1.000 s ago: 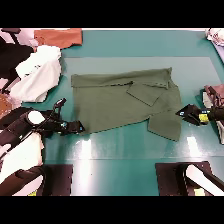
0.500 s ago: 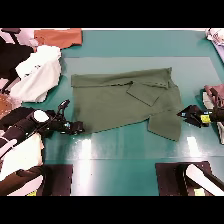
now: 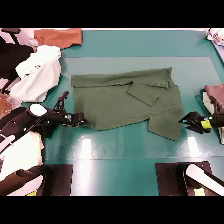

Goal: Fold the shirts.

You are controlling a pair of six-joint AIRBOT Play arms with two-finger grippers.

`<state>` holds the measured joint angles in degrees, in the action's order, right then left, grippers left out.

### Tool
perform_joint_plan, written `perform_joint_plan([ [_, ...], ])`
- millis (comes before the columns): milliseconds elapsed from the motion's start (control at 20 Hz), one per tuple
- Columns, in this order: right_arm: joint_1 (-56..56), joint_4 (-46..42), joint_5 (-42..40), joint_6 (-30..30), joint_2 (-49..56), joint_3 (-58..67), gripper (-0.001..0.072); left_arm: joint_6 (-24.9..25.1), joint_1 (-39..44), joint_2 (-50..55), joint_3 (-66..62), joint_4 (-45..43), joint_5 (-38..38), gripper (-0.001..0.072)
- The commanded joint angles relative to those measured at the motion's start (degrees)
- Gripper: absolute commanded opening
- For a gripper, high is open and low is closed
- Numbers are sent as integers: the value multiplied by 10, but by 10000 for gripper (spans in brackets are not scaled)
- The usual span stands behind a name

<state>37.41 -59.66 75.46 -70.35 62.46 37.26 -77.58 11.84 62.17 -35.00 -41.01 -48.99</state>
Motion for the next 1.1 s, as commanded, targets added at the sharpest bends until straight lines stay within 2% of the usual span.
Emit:
perform_joint_plan([
  [0,0,6,-43,4,15,-53,620,0,0,0,-24,3,6,25],
  [150,0,65,-71,24,-2,-96,608,0,0,0,-25,3,8,25],
  [250,1,90,-78,24,-26,-110,422,-2,0,0,-25,3,8,25],
  [300,1,90,-77,24,-40,-110,292,-4,0,0,-25,3,8,25],
  [350,1,91,-72,24,-57,-110,116,-4,0,0,-25,3,7,25],
  [400,1,90,-63,24,-76,-107,23,-4,0,0,-25,3,3,25],
  [500,0,92,-29,10,-112,-86,21,-6,-1,0,-27,3,-12,25],
  [700,-24,122,16,-65,-188,-33,20,-16,-1,-21,-39,-5,-73,24],
  [900,-69,115,28,-130,-282,20,19,-107,-1,-99,-39,-120,-106,24],
  [1050,-69,105,36,-167,-328,66,16,-141,-1,-163,-39,-148,-134,24],
])
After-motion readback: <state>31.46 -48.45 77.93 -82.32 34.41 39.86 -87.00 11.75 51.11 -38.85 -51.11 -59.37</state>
